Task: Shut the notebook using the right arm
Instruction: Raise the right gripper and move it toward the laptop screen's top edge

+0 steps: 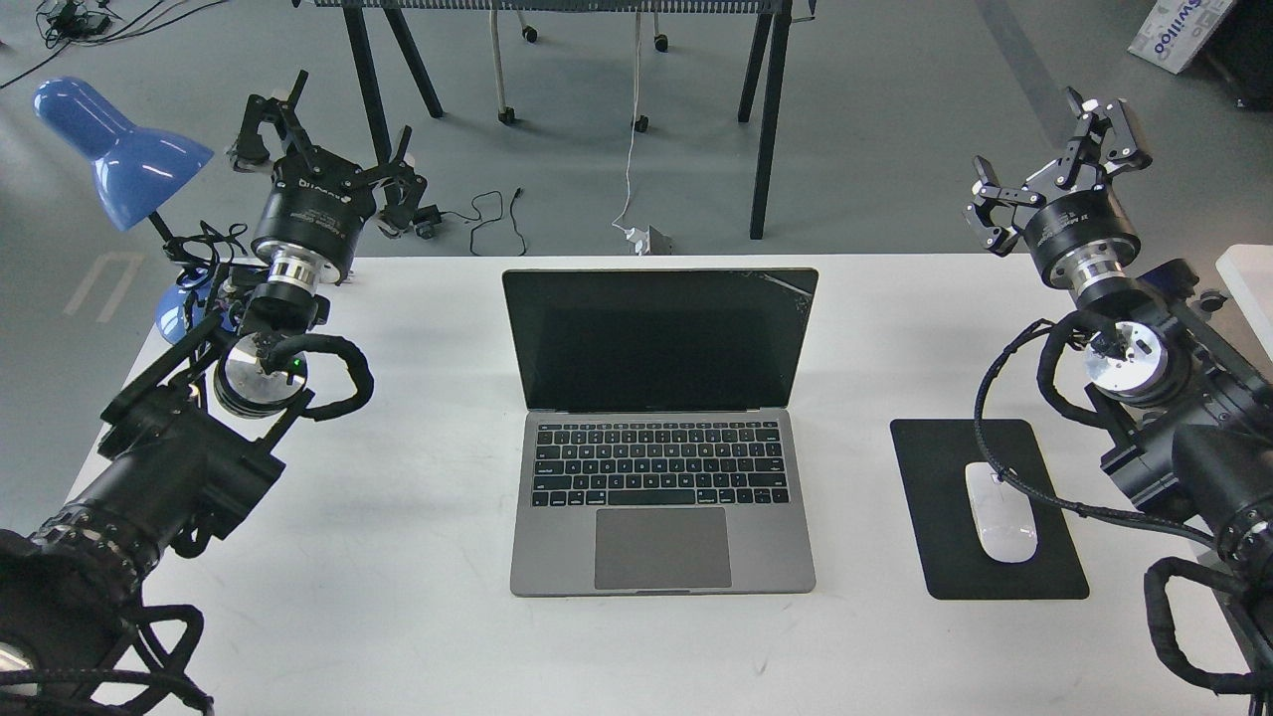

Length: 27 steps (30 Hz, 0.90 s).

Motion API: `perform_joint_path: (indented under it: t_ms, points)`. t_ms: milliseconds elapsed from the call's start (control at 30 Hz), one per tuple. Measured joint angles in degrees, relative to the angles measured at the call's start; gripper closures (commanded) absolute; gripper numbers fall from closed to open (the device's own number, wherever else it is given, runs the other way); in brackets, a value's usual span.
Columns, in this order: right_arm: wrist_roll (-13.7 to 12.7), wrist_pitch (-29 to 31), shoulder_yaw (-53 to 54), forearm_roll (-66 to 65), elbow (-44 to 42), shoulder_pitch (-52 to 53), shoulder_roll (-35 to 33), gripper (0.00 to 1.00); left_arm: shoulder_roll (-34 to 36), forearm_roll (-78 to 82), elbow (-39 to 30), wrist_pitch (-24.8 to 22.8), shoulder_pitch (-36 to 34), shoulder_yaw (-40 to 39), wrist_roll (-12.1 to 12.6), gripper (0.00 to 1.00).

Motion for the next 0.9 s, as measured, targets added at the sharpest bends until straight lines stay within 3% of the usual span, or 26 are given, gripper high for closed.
perform_joint_path:
  t_ms: [400, 900]
  points:
    - [-0.01, 0.09, -0.33, 0.02, 0.48, 0.5, 0.69, 0.0, 0.17, -0.11, 0.26, -0.34, -0.09, -0.09, -0.01, 0.0]
    - [0.6, -0.89, -3.97, -0.16, -6.64, 8.01, 13.15, 0.0, 0.08, -0.24, 0.24, -0.74, 0.08, -0.1, -0.21, 0.0]
